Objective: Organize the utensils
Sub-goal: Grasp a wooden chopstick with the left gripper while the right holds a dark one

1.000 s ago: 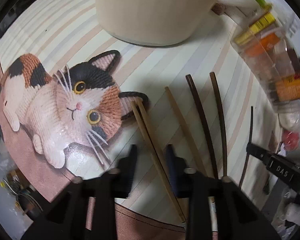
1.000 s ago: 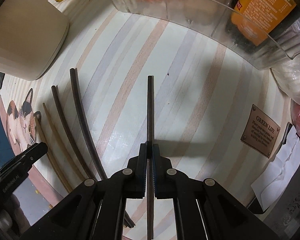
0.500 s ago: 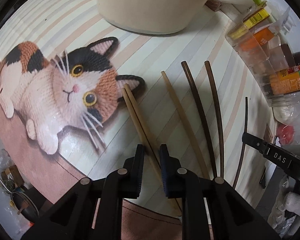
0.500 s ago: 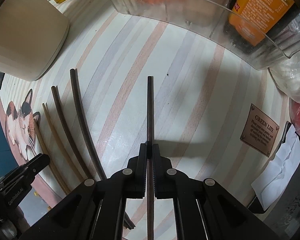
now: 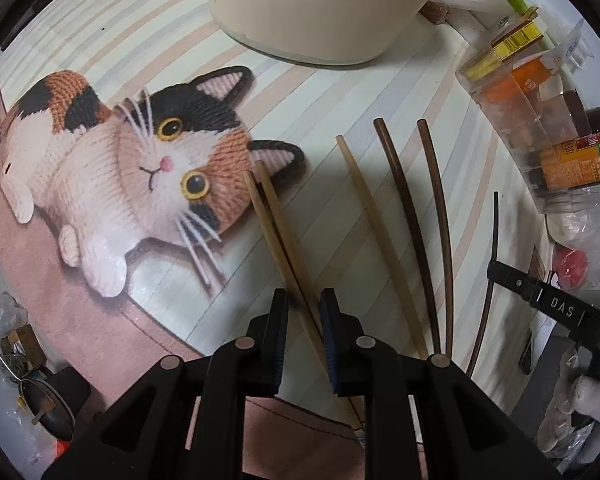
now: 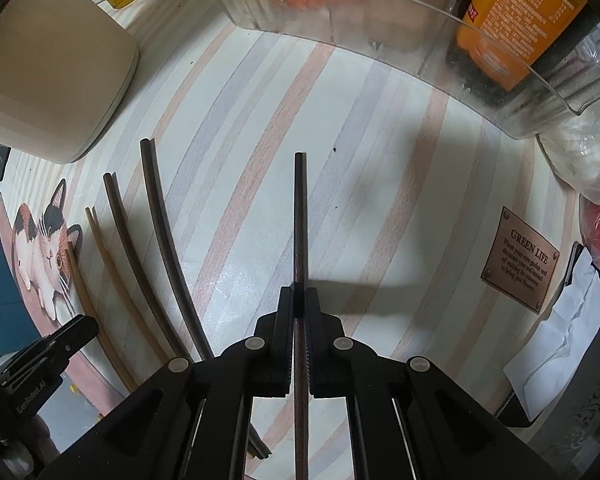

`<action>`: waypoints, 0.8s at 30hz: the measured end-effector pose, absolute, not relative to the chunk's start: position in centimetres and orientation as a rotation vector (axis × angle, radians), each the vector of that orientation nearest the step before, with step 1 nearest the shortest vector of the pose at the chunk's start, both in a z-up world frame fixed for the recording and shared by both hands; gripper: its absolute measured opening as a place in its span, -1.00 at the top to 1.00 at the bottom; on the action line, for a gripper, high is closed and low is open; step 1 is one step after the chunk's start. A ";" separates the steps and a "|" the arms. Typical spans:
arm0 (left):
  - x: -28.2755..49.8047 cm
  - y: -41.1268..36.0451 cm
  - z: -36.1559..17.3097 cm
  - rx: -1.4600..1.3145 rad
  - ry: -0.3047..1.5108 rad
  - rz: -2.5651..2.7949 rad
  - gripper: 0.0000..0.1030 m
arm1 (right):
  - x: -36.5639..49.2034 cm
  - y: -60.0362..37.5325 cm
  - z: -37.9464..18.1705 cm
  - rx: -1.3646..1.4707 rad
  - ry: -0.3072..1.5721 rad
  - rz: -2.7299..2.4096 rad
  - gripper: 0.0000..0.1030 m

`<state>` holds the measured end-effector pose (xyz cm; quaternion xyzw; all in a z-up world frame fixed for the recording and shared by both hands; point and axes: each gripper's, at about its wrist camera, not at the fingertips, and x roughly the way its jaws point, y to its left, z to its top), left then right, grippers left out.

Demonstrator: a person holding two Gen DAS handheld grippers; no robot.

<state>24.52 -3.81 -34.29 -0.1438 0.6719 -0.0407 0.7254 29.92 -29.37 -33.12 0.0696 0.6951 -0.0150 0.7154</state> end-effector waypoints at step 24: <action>23.4 -3.1 -33.6 -0.255 1.476 -0.054 0.69 | 29.5 -29.3 -33.0 0.144 1.534 -0.033 0.90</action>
